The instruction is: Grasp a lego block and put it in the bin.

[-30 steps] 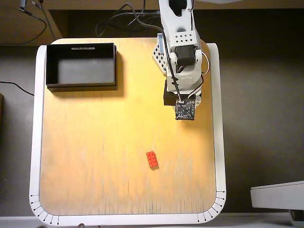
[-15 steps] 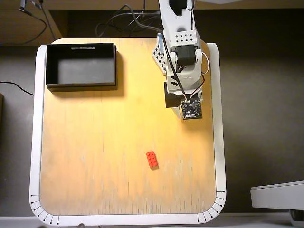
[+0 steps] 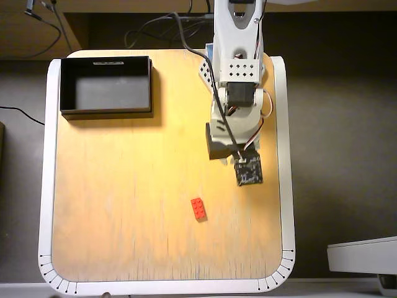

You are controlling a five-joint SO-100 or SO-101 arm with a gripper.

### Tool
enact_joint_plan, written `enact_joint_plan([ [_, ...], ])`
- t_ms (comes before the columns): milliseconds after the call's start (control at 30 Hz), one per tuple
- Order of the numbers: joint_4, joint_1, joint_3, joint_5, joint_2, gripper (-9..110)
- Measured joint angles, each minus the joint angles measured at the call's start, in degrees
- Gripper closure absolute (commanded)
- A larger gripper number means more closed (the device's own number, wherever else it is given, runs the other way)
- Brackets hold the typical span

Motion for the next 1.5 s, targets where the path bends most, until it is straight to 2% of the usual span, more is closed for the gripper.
enact_joint_plan([
  [133,-4.3,3.5,-8.2,4.8,-7.0,96],
  [267,-5.1,8.1,-12.7,13.9,-11.0,94],
  [400,-5.2,12.6,-14.1,21.4,-14.2,90],
  [567,-5.3,16.1,-14.2,26.1,-17.9,88],
  [800,-5.3,17.1,-17.9,27.4,-23.6,85],
  [1100,-5.3,16.6,-24.3,26.5,-28.7,72],
  [1500,-6.9,16.5,-24.7,25.5,-34.6,72],
])
